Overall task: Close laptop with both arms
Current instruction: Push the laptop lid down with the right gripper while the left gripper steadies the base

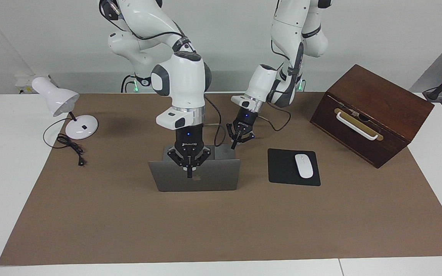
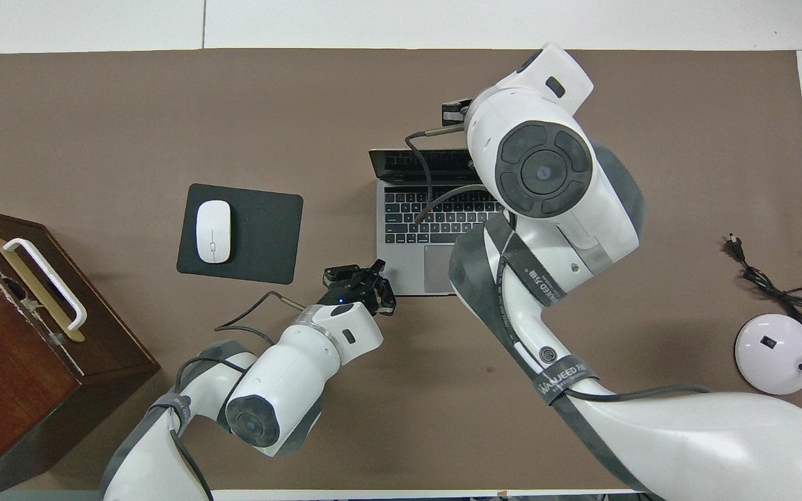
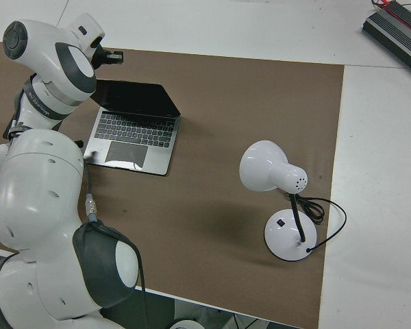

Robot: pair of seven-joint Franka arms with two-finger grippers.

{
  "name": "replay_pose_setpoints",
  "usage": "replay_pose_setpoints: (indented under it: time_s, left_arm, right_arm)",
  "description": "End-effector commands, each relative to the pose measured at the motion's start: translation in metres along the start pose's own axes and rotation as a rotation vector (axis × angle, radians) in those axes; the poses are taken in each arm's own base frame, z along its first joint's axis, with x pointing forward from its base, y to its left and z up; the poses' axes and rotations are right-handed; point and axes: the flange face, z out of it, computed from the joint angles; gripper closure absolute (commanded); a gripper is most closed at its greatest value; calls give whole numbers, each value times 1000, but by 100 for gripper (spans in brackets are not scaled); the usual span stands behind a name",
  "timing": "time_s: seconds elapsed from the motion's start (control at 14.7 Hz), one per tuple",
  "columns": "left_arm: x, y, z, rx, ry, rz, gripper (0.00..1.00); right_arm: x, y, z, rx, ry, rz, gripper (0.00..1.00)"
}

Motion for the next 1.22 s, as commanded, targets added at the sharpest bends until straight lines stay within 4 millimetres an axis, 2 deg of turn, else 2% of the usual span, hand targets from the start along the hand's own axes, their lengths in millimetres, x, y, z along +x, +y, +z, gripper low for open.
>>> replay_pose_setpoints:
  time_s: [0.0,0.75,0.88,1.15]
  left_arm:
    - [-1,1,15,7,9,-5,100]
    - [-10,1,21,10,-13,14,100]
    - [-15,9,21,-1,-21,28,100]
    - [-23,11,27,0,-39,34,100]
  right_arm:
    - [5,-1,2,44,-12,59,100]
    - [-6,9,13,58,-134,89,100]
    - [-9,8,12,81,-184,100,100]
    - [-23,4,9,76,-302,102,100]
